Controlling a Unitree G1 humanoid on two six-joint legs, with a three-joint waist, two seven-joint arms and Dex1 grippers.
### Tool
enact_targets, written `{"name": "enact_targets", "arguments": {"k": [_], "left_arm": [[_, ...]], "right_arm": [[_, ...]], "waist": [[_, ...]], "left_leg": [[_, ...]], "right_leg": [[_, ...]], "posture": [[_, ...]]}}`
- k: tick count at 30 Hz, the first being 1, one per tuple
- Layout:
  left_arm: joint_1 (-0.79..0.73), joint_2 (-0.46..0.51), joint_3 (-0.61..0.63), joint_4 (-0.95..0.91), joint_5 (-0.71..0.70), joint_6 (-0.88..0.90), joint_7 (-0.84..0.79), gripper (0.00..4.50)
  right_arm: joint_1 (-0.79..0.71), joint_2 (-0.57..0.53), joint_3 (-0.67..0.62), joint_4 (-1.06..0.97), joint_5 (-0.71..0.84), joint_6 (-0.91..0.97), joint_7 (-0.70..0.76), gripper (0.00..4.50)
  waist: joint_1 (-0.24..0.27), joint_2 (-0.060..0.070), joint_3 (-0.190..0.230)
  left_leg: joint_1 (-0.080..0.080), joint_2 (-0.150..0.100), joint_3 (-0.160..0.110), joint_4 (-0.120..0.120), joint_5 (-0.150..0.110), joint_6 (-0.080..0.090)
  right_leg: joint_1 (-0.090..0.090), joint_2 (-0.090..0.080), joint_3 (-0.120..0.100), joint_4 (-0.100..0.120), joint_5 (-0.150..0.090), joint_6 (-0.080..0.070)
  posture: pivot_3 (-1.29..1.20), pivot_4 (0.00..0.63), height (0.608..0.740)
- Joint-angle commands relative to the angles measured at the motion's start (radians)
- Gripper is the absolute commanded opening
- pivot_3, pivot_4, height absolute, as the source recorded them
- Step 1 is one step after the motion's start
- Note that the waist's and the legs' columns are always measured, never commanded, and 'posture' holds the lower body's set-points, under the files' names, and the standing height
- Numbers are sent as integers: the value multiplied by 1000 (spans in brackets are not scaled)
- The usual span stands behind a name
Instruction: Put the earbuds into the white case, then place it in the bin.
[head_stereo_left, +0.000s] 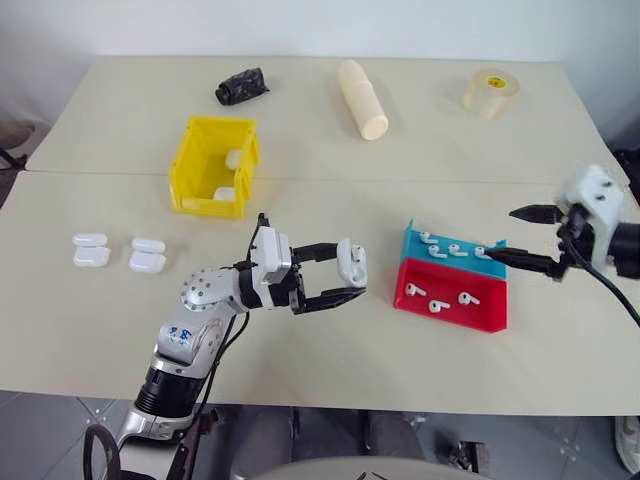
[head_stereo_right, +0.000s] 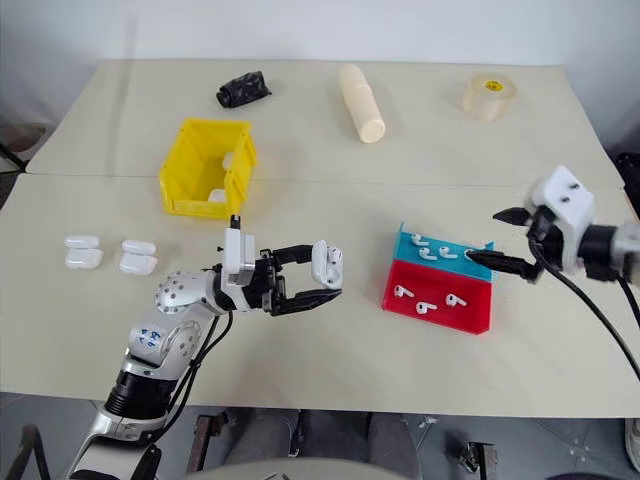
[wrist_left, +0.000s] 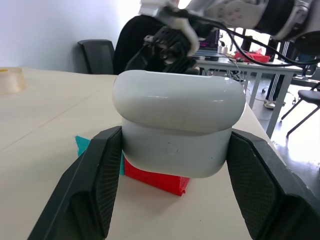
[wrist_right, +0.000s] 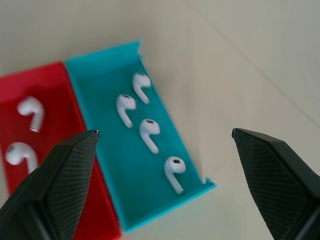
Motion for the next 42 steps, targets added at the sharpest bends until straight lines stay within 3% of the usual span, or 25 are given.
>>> {"name": "enact_targets", "arguments": {"k": [1,10,17,20,24,42], "left_arm": [[-5,-15,-14,-44,4,-25,9,2779],[7,-28,-25,-59,12,-44,32,2779],[22,-31,-28,-65,15,-52,43,2779],[23,-30,-27,-65,15,-55,44,2779],[20,-29,-27,-63,14,-56,43,2779],[0,-33,-26,-45,10,-62,26,2779]], "right_arm": [[-115,-13,139,95,-132,1,68,4459],[-356,92,360,405,-400,-252,183,4459],[-439,151,402,539,-497,-380,259,4459],[-447,162,410,561,-524,-410,289,3811],[-451,172,405,575,-541,-406,307,2537],[-464,179,420,572,-643,-340,362,2537]], "waist": [[1,0,0],[-3,1,0],[-5,1,0],[-4,1,0],[-4,1,0],[0,1,0]], "left_leg": [[0,0,0,0,0,0],[-1,0,0,-2,0,0],[-1,0,1,-1,0,0],[-1,0,0,-1,0,0],[-1,0,0,0,0,0],[-1,-1,0,1,0,0]], "right_leg": [[0,0,0,-1,0,0],[-2,0,0,-2,0,0],[-2,0,-1,-2,0,0],[-2,0,-1,-2,0,0],[-1,0,-1,-2,0,1],[0,-1,-1,-1,1,1]], "posture": [[0,150,740],[0,150,740],[0,150,740],[0,150,740],[0,150,740],[0,150,740]]}}
